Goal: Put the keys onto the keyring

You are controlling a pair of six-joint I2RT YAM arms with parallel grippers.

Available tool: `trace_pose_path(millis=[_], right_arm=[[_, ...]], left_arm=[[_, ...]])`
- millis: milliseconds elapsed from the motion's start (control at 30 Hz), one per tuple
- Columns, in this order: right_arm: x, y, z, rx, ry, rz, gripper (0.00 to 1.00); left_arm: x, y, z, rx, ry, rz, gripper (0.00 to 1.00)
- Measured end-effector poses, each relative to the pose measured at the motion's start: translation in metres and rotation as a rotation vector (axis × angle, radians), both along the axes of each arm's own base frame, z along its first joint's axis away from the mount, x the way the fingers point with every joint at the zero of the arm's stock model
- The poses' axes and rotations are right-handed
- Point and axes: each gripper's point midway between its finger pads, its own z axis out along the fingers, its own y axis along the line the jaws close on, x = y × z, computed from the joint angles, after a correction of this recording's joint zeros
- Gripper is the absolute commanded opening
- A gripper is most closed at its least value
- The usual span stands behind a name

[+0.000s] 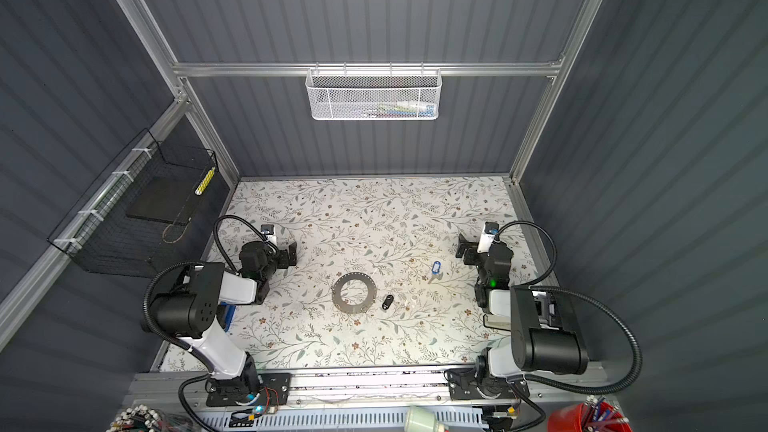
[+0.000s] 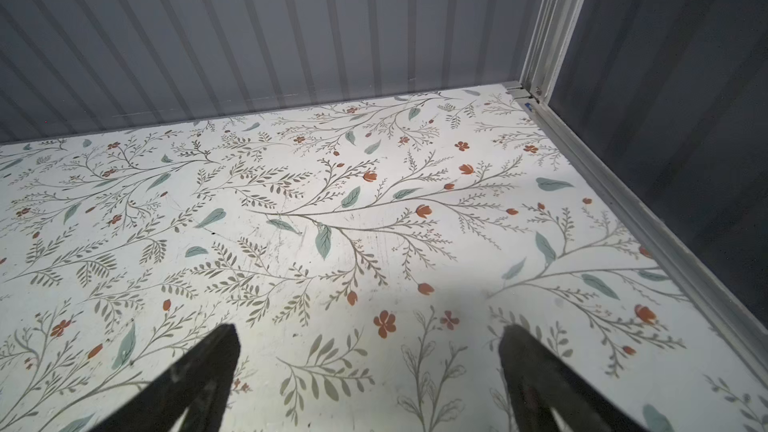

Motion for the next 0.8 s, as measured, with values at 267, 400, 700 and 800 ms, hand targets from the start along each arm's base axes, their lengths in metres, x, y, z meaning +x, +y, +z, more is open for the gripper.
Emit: trace_pose_path(millis=[267, 400, 700, 800], right_arm=[[0.0, 0.0001, 0.0, 0.0, 0.0, 0.001, 0.99], [0.0, 0.0009, 0.0, 0.001, 0.0, 0.005, 0.99], [-0.0001, 0.003, 0.0001, 0.005, 0.0, 0.017, 0.99], [-0.0001, 0.0031, 0.0001, 0.005, 0.0, 0.018, 0.99]], left_arm=[[0.0, 0.0, 0.0, 0.0, 0.0, 0.0, 1.0], [0.0, 0.0, 0.0, 0.0, 0.0, 0.0, 1.0], [0.0, 0.0, -0.0001, 0.0, 0.0, 0.0, 1.0], [0.0, -0.0001, -0.0001, 0.0, 0.0, 0.0, 1.0]])
